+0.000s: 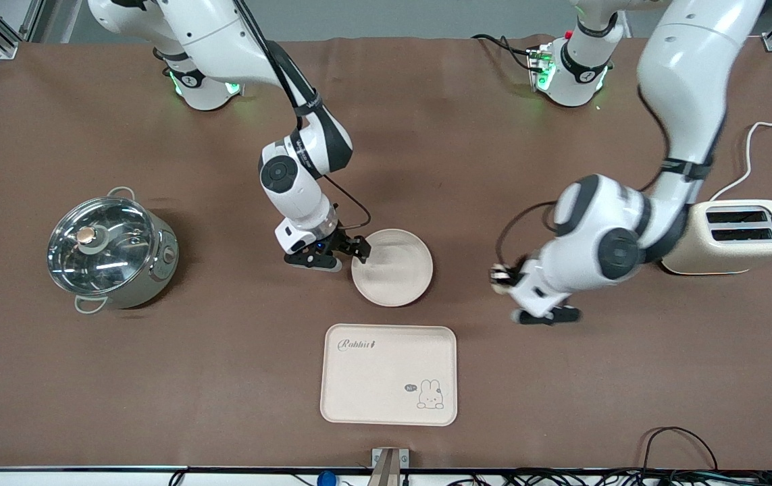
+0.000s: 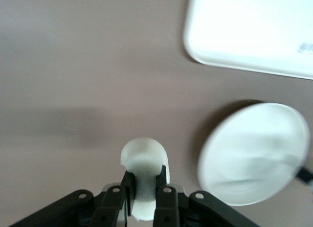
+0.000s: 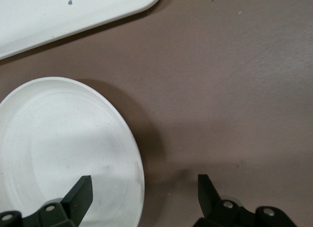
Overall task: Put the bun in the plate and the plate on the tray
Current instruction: 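Lower the bun onto the white plate and open the left gripper, then slide the plate onto the tray with the right gripper while the left gripper withdraws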
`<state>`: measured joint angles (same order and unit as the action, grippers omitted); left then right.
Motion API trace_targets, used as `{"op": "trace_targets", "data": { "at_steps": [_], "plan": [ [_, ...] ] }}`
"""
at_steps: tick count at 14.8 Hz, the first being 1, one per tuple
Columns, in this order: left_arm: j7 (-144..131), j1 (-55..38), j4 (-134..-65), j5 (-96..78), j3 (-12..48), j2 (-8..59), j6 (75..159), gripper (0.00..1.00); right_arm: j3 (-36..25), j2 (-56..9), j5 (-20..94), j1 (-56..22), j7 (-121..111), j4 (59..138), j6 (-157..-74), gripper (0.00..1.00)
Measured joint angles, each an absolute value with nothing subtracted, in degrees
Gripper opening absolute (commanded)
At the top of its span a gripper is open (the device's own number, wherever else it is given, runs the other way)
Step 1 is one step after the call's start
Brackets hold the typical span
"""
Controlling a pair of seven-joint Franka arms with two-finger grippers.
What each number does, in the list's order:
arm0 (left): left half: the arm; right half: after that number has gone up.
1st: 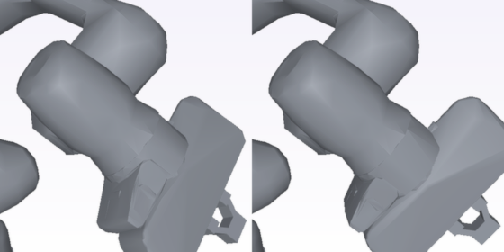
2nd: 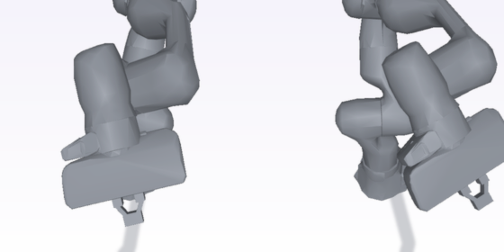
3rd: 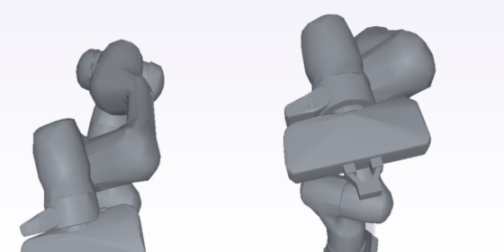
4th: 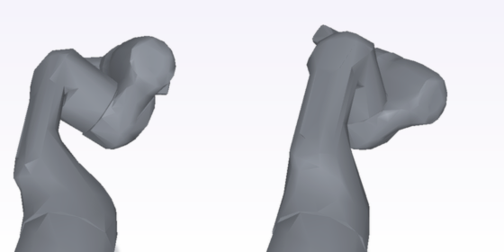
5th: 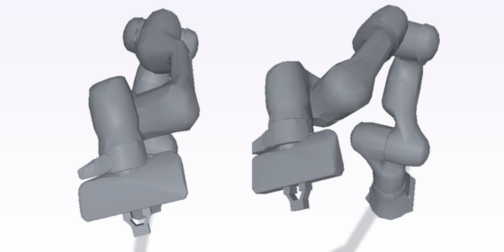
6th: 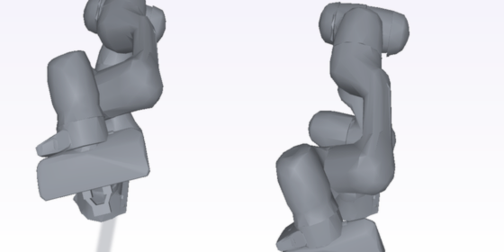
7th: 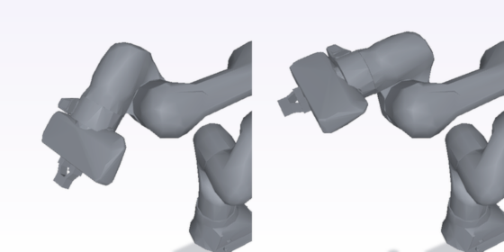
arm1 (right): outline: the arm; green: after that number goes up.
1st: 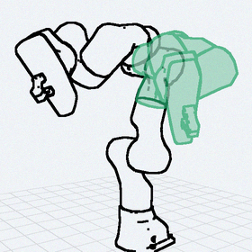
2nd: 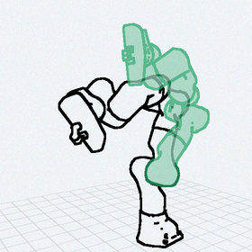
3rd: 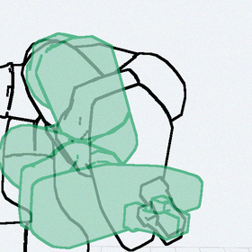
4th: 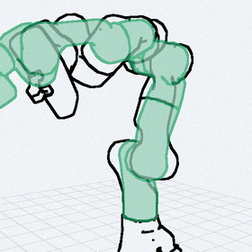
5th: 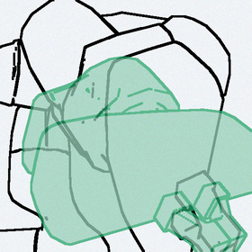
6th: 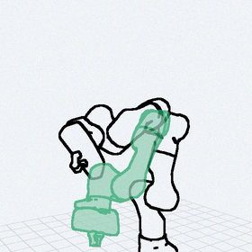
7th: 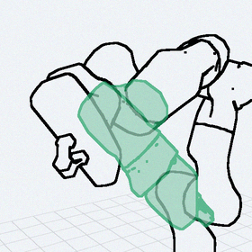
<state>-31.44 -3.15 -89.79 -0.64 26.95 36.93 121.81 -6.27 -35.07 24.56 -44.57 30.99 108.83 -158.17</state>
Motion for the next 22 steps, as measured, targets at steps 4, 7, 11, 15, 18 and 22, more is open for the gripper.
{"op": "trace_targets", "data": {
  "at_steps": [4, 7, 11, 15, 18, 22],
  "plan": [
    [-40.21, -10.67, -89.97, -0.64, 27.34, 42.22, 134.72, 0.27, -6.31, -37.24, 24.91, -45.25, 31.05, 106.98, -159.13, 0.31],
    [-43.67, -13.54, -89.99, -0.64, 27.33, 45.42, 140.86, 0.99, -6.48, -37.84, 24.91, -45.25, 31.02, 106.85, -160.06, 0.03],
    [-44.39, -13.62, -89.68, -0.64, 27.31, 46.30, 142.20, 1.00, -6.46, -38.03, 24.91, -45.28, 30.96, 106.78, -161.13, 0.00],
    [-45.27, -13.78, -89.05, -0.15, 27.30, 46.05, 141.56, 1.00, -6.46, -38.03, 24.91, -45.30, 30.96, 106.70, -161.26, 0.00],
    [-45.17, -11.71, -87.92, 10.11, 27.27, 42.91, 134.17, 1.00, -6.46, -38.03, 24.91, -45.31, 30.97, 106.64, -161.30, 0.00],
    [-30.98, -3.07, -87.23, 15.30, 27.19, 33.32, 120.98, 1.00, -6.47, -37.89, 25.25, -45.38, 31.28, 105.84, -162.03, 0.00]
  ]
}}
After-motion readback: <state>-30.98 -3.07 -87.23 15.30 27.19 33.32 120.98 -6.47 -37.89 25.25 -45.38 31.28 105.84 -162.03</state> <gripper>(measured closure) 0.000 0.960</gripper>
